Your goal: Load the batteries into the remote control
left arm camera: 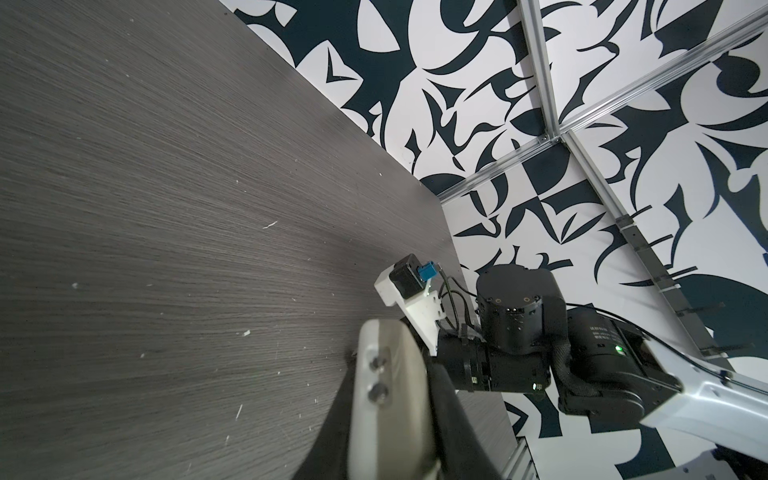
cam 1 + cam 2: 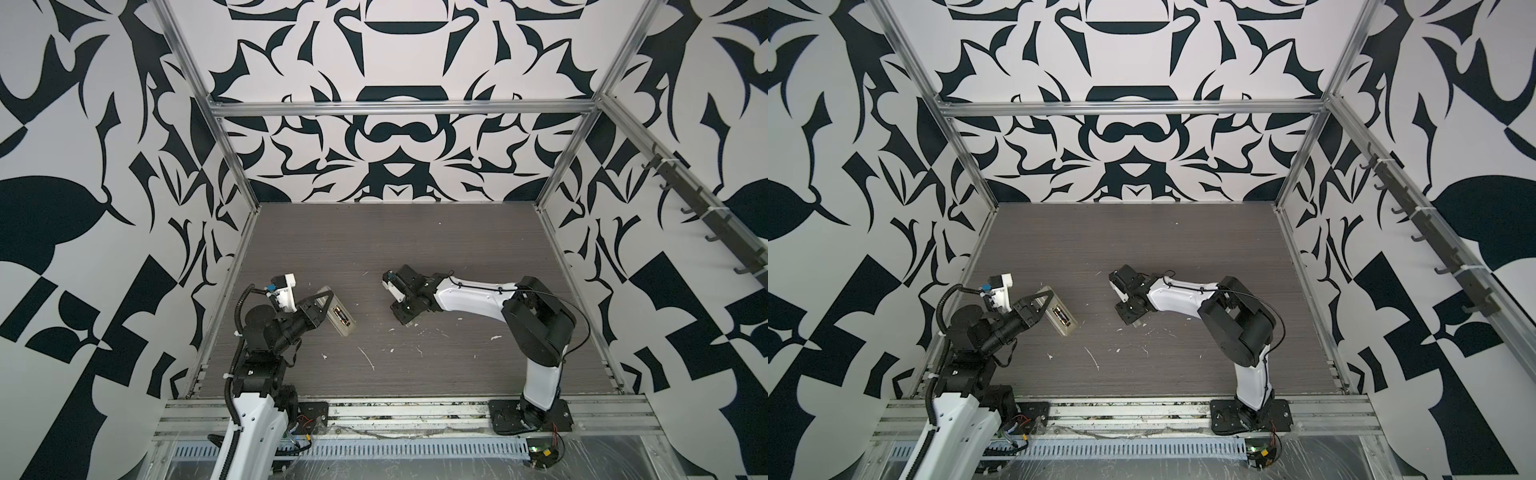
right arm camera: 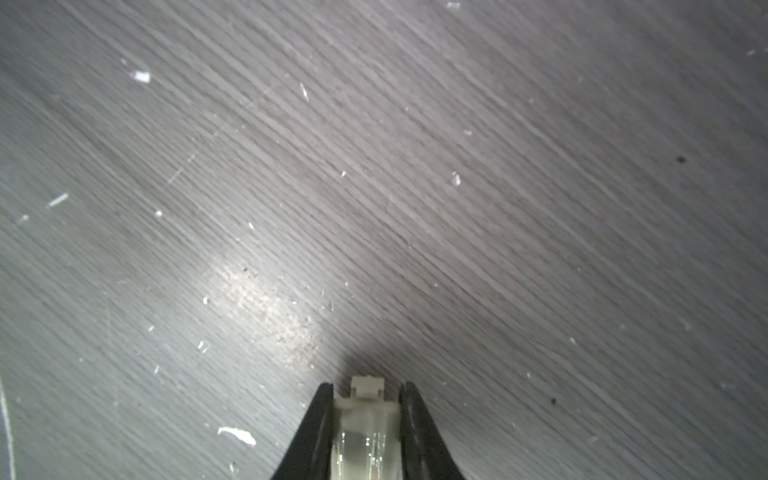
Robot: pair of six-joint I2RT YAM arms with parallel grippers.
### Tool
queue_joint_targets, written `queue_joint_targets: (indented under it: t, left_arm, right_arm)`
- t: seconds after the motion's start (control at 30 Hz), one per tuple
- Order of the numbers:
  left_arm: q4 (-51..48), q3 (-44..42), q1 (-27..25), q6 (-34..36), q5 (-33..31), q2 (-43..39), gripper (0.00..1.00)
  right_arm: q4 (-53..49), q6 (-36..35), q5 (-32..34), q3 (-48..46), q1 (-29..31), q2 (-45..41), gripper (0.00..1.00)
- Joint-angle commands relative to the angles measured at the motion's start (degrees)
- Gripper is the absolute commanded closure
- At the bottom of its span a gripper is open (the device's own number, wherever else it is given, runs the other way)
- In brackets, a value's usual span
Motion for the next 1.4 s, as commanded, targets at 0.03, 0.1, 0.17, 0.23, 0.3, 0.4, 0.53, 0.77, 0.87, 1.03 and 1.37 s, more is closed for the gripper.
queue_joint_targets:
  t: [0.03,0.1,0.17,0.23,0.3,0.4,0.53,0.77,0.87,1.03,1.37]
  left_arm:
    - [0.1,0.0,0.3,0.9,-0.3,0.0,1.0]
    - [0.0,0.0,0.2,0.8,-0.4,-0.1,1.0]
    - [0.0,0.0,0.3,0.8,-0.4,-0.1,1.0]
    - [0.0,0.0,0.2,0.9,-0.4,0.0,1.0]
    - [-0.1,0.0,0.3,1.0,-0.5,0.0,1.0]
    - [0.0,0.0,0.3,1.1,-0.6,0.2,1.0]
    - [-0.2,0.1,0.3,1.2,-0.8,0.2,1.0]
    - [-0.4,0.2,0.3,1.2,-1.0,0.0,1.0]
    - [-0.5,0.1,0.2,1.2,-0.9,-0.1,1.0]
    - [-0.5,0.1,0.2,1.2,-1.0,-0.1,1.0]
    - [-0.3,0.2,0.2,1.4,-1.1,0.5,1.0]
  right_arm:
    - [-0.9,0.2,-1.1,2.4,0.1,0.3,0.6]
    - [-0.8,0.3,-1.4,2.5,0.1,0.5,0.56]
    - [-0.8,0.3,-1.8,2.5,0.1,0.7,0.53]
    - [-0.9,0.3,-1.9,2.6,0.1,0.9,0.52]
    - [-1.0,0.4,-2.1,2.5,0.1,0.7,0.52]
    - [-0.7,0.9,-3.3,2.5,0.3,0.9,0.52]
    - [0.5,1.2,-4.2,2.0,1.4,1.1,0.53]
    - [0.9,1.8,-4.9,2.6,4.2,2.3,0.54]
    - [1.0,2.2,-5.0,1.7,4.9,1.6,0.56]
    - [0.3,3.0,-5.3,0.1,6.0,0.6,0.57]
    - [-1.7,4.1,-4.8,-3.0,7.8,-1.9,0.59]
